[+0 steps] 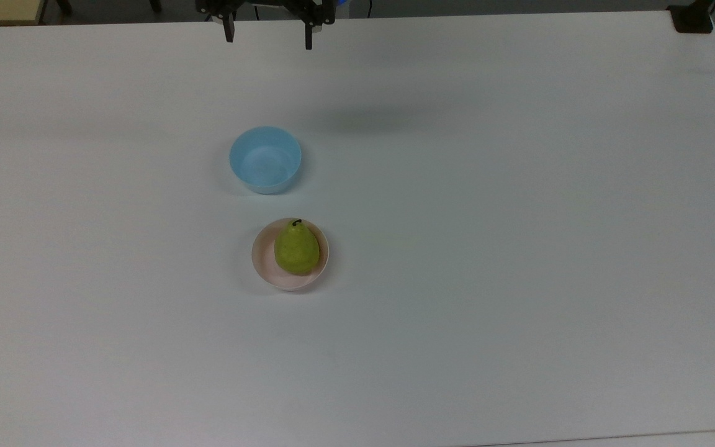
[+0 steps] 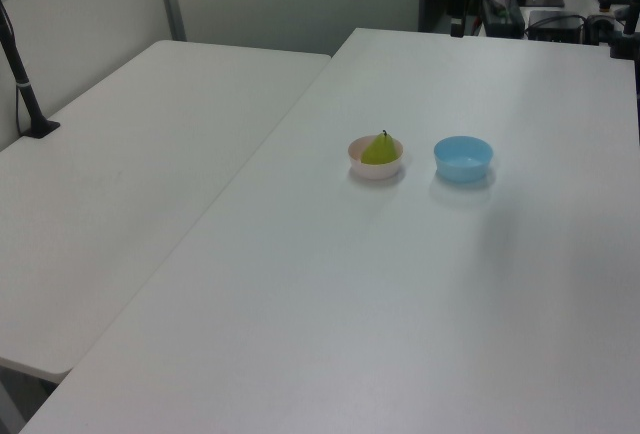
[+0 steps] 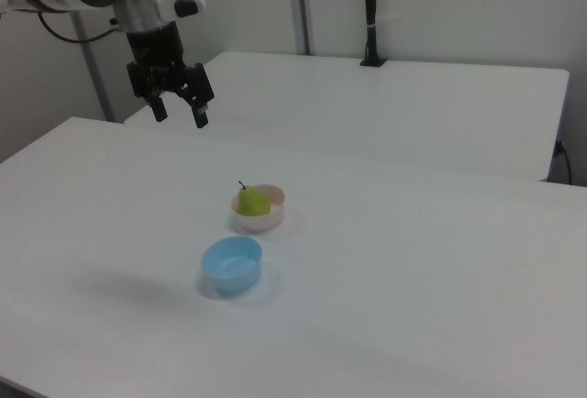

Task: Pick up a pear from the bowl

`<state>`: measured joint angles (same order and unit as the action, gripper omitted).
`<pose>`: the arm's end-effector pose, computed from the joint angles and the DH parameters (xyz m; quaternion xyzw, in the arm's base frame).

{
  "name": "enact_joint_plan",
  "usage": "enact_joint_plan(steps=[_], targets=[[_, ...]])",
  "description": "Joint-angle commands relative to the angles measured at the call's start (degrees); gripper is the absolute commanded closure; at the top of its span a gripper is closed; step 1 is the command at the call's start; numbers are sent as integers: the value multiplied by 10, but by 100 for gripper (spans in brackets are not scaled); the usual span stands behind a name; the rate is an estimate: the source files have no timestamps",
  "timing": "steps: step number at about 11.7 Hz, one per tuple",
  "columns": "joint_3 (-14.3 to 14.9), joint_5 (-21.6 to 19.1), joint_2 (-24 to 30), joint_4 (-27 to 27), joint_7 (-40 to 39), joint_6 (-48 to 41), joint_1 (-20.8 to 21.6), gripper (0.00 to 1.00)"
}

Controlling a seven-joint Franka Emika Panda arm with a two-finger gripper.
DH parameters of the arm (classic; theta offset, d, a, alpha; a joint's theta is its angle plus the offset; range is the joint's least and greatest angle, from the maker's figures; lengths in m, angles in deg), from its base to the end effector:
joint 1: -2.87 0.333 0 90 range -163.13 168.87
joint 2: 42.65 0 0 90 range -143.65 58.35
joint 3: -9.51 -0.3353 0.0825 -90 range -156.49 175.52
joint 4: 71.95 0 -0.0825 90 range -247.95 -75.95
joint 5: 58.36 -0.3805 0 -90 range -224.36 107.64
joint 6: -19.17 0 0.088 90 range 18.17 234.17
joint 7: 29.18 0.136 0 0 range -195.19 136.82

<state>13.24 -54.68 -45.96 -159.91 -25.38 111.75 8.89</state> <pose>0.5749 0.0156 0.6034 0.9993 -0.0120 0.0133 0.0333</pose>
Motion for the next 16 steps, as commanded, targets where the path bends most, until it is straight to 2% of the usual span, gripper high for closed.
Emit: enact_joint_plan(steps=[1, 9, 11, 13, 16], targets=[[7, 4, 8, 1, -8, -20, 2, 0], [5, 2, -3, 5, -26, -16, 4, 0], [2, 2, -43, 11, -45, -10, 6, 0], [2, 2, -82, 33, -43, 31, 6, 0], [2, 0, -115, 33, -42, 92, 5, 0]])
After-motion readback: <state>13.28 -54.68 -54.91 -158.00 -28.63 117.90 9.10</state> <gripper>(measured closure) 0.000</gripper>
